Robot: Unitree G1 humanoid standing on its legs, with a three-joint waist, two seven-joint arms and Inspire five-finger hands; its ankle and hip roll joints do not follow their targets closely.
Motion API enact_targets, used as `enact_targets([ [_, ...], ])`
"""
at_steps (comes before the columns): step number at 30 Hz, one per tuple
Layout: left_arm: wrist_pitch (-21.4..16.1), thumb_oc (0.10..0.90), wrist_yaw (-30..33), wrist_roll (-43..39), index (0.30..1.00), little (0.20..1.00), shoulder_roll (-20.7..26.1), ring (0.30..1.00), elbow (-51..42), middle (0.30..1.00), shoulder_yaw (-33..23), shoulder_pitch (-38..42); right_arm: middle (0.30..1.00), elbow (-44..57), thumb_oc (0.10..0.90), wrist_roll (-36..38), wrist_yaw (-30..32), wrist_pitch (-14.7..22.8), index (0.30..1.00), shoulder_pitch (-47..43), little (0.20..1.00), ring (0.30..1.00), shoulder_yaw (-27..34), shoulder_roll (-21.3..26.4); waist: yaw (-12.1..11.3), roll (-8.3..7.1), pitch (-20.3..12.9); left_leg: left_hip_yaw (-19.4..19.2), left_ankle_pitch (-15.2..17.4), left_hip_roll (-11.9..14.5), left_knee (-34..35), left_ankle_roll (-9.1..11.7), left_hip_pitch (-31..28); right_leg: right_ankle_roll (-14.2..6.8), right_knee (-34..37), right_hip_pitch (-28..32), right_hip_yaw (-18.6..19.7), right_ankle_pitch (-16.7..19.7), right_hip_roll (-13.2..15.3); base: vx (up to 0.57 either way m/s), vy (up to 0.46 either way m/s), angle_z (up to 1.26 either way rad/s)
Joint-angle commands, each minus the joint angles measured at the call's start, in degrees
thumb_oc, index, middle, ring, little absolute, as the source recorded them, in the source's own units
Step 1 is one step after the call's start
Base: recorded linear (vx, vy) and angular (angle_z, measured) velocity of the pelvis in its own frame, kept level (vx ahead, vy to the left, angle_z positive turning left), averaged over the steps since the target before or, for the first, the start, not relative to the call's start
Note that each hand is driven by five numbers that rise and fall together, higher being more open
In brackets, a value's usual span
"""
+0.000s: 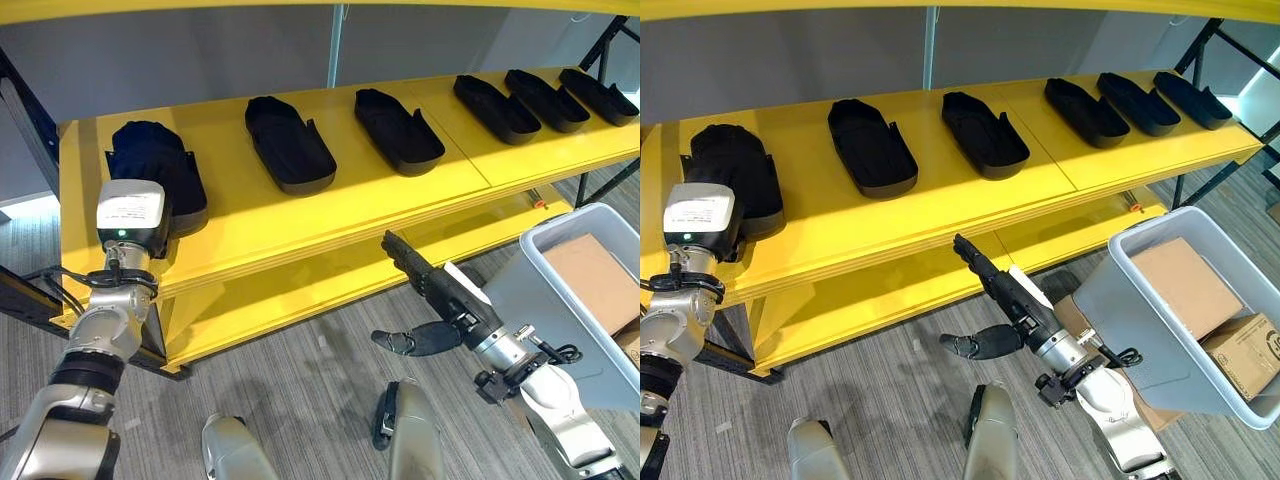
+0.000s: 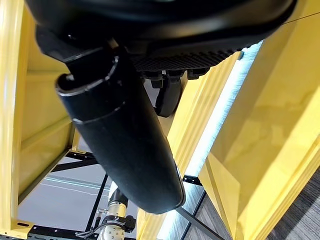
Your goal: Move parts from the plastic box to the shelf.
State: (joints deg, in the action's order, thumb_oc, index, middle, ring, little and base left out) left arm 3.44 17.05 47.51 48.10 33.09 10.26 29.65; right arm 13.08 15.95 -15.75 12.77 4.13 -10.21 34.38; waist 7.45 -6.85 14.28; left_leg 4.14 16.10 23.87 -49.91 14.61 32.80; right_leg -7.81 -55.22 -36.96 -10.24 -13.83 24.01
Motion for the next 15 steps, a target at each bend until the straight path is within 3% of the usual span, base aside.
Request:
enact_targets([
  [1, 0.42, 0.900, 0.93, -1.33, 1.000, 1.000, 3.37, 1.000, -2.66, 1.000, -2.52, 1.82, 1.000, 5.22, 0.900, 1.89, 0.36, 4.18, 1.000, -2.46, 1.000, 1.000, 6.30, -0.01, -0.81, 0.52, -1.87, 0.06, -3.58, -0.78, 3.56, -3.79, -0.60, -0.95, 2.54, 3.69, 3.17, -2.88, 0.71, 0.00, 0.000, 0.00],
  [5, 0.84, 0.900, 0.27, -2.42, 1.000, 1.000, 3.87, 1.000, -1.81, 1.000, -3.30, 2.24, 1.000, 5.34, 0.900, 2.11, -0.10, 3.86, 1.000, -1.90, 1.000, 1.000, 6.58, -0.07, -0.80, 0.44, -1.89, 0.09, -3.56, -0.88, 3.39, -3.82, -0.38, -0.95, 2.47, 3.59, 3.27, -2.95, 0.79, 0.00, 0.000, 0.00],
  [15, 0.76, 0.900, -0.16, -4.97, 1.000, 1.000, 5.40, 1.000, 4.95, 1.000, 1.30, 8.32, 1.000, 6.01, 0.900, 2.13, -0.22, 3.98, 1.000, -0.69, 1.000, 1.000, 6.48, 0.95, 0.03, 0.05, -2.29, 0.14, -3.47, -0.49, 3.15, -3.55, -0.53, -1.33, 2.41, 3.85, 3.45, -3.07, 0.62, 0.00, 0.000, 0.00],
])
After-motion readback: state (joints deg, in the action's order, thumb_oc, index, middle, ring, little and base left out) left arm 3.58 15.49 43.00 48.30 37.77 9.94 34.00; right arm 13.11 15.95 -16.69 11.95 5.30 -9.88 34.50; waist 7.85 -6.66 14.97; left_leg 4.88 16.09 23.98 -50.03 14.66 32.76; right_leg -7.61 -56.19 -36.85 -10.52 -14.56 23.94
